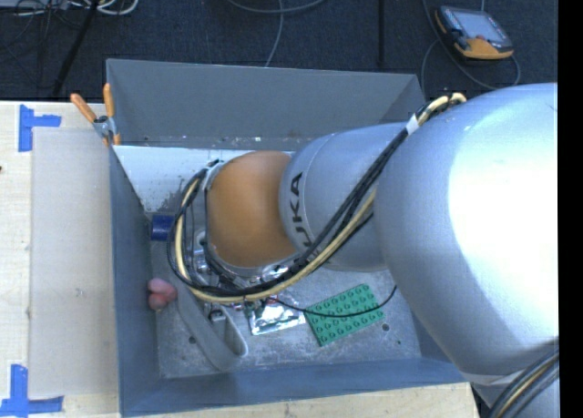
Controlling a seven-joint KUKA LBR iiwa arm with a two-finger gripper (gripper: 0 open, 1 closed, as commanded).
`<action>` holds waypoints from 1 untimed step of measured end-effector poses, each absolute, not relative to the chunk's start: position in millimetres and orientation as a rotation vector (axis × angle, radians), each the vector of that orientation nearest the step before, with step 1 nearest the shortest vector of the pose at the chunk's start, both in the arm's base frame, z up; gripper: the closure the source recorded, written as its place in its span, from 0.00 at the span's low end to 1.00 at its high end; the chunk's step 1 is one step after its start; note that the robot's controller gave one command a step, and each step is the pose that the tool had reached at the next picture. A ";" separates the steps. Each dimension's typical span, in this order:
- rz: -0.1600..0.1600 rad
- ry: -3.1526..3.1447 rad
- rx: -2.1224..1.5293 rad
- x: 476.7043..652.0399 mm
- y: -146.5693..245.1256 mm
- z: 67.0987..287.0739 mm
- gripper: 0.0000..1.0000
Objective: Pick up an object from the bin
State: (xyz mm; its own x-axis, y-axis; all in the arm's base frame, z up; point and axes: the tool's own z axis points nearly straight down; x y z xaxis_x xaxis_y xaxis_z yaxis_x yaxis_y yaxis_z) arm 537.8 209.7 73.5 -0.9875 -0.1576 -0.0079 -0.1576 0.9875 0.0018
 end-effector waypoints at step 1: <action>-0.005 3.130 -0.262 560.8 92.8 69.6 0.00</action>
Offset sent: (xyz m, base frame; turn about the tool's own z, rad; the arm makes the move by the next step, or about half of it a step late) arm 0.0218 -0.1117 -0.0035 -0.0157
